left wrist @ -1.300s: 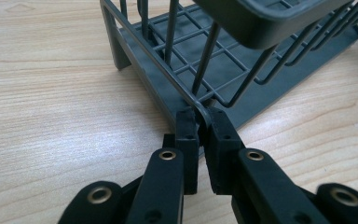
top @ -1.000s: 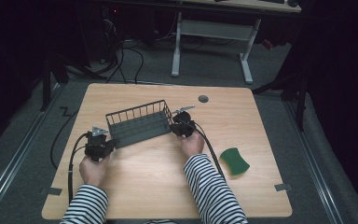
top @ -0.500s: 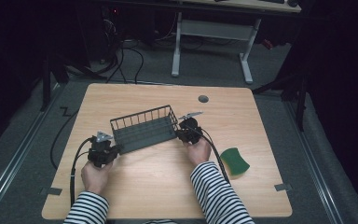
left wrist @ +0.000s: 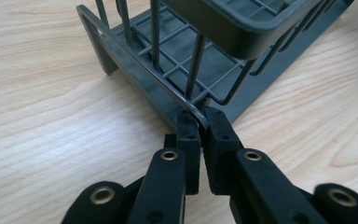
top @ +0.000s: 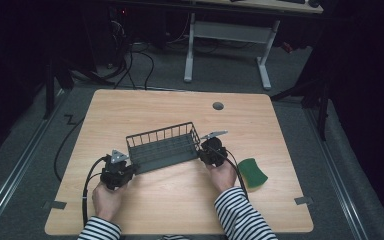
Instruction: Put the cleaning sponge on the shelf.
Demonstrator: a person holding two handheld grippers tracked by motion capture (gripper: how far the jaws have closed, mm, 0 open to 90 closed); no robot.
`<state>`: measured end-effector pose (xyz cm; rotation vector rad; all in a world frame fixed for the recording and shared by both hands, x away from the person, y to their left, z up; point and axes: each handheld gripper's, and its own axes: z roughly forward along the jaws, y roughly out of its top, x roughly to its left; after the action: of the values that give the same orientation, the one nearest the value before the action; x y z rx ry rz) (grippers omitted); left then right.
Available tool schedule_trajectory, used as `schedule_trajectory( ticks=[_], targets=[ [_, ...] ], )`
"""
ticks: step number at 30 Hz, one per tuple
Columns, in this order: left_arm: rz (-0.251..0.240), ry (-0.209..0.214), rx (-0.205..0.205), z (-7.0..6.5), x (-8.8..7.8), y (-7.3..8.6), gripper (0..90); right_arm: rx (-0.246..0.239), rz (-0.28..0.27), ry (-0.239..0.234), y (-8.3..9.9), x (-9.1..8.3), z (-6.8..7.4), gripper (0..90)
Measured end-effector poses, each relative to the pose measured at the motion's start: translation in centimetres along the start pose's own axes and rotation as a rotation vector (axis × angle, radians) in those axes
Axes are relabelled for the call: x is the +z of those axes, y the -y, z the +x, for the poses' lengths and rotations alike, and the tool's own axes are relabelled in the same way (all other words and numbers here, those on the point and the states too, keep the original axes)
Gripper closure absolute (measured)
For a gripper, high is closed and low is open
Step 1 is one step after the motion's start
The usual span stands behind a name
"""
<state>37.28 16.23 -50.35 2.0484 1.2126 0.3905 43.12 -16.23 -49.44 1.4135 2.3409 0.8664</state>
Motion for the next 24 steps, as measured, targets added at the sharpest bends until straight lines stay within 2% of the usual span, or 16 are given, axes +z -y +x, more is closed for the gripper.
schedule_trajectory(
  ticks=[9,13,16,21,24],
  targets=[
    [-0.004,0.058,0.019,-2.4,-0.2,0.7,85.3,0.009,0.004,0.002,1.9,-1.7,-0.9,86.3],
    [-0.004,0.076,0.025,-3.3,-0.2,0.8,85.0,-0.007,0.004,0.012,2.8,-2.6,-1.2,86.2],
    [0.001,0.084,0.034,-3.8,-0.1,0.7,84.9,0.02,-0.01,0.0,3.7,-3.1,-1.7,86.2],
    [-0.001,0.1,0.036,-4.6,0.0,0.7,84.8,0.019,-0.02,-0.003,4.7,-3.8,-2.2,86.2],
    [-0.014,0.127,0.023,-5.2,0.1,1.0,84.0,0.02,-0.03,-0.006,5.8,-4.5,-2.6,86.2]
  ],
)
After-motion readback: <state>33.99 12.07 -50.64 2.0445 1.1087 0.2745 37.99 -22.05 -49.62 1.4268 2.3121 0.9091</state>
